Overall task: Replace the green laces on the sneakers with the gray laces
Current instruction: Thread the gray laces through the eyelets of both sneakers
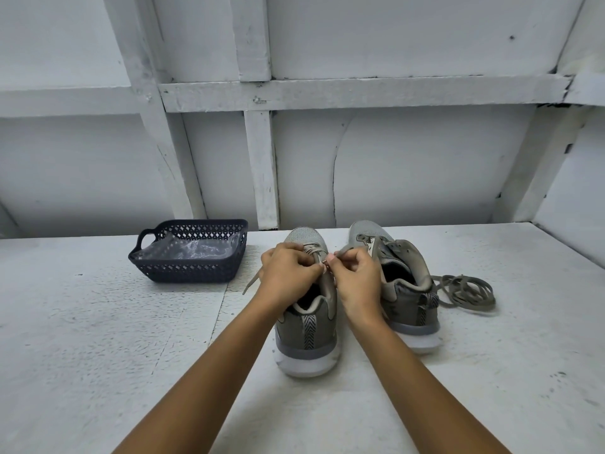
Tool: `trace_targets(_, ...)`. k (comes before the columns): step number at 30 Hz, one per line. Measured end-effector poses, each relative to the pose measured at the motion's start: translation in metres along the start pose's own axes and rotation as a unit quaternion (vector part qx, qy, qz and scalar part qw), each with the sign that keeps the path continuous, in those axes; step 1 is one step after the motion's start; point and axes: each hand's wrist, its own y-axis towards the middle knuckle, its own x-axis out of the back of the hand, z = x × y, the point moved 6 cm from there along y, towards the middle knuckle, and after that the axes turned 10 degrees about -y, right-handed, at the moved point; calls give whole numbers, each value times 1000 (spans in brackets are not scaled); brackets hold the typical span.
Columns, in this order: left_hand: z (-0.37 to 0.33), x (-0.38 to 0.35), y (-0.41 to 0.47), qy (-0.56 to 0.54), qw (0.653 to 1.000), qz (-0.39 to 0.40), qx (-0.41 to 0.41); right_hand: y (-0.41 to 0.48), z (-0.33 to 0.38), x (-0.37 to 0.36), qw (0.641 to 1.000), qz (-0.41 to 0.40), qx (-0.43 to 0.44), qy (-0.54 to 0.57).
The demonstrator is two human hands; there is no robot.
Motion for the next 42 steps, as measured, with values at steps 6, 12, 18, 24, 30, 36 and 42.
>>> trace_targets(6,3,-3,1,52,998,7,-15,-4,-2,-2,999,-15,33,-34)
trace_targets(12,4,-5,5,72,997,5,-18,-7,0,-2,998,3,48,-45)
trace_targets(18,7,-3,8,92,996,16,-11,-13,4,-7,991,23,86,-105)
trace_targets(24,1,1,3,114,993,6,-25,-11,-1,-4,990,2,85,-116)
trace_targets(30,-2,-1,1,98,995,34,-13,-13,-2,-5,989,33,98,-101)
trace_targets(36,-11,18,-10,50,999,-4,-18,-8,-12,-10,993,56,54,-87)
trace_targets(42,-9,70,-23,-372,925,-72,25,-10,-12,-8,993,62,37,-92)
